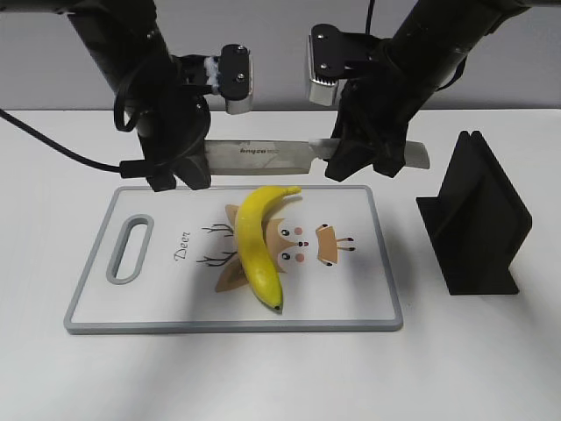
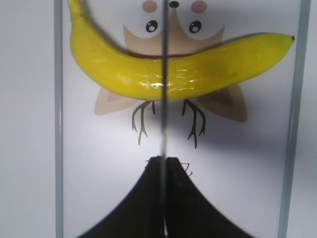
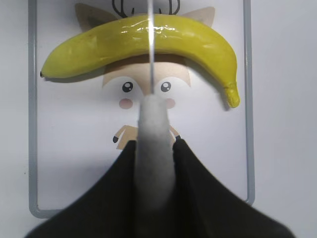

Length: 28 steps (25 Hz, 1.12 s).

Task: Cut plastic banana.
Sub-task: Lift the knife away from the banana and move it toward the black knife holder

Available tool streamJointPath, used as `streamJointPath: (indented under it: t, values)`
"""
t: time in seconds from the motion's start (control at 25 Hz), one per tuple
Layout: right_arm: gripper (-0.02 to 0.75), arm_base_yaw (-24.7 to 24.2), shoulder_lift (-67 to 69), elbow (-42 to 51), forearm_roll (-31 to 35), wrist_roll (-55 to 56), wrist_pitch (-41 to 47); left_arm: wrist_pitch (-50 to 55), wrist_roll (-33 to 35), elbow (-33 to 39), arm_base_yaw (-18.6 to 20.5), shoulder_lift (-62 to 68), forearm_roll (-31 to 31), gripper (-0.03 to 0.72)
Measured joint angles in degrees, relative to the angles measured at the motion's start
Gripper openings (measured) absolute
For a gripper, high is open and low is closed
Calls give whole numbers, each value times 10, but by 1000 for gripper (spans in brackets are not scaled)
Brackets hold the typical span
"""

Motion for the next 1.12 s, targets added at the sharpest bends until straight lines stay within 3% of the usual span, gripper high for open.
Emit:
streamJointPath:
  t: [1.12]
  values:
    - [167, 0, 0, 0, -2, 2, 20, 27, 0, -1, 0, 0, -3, 117]
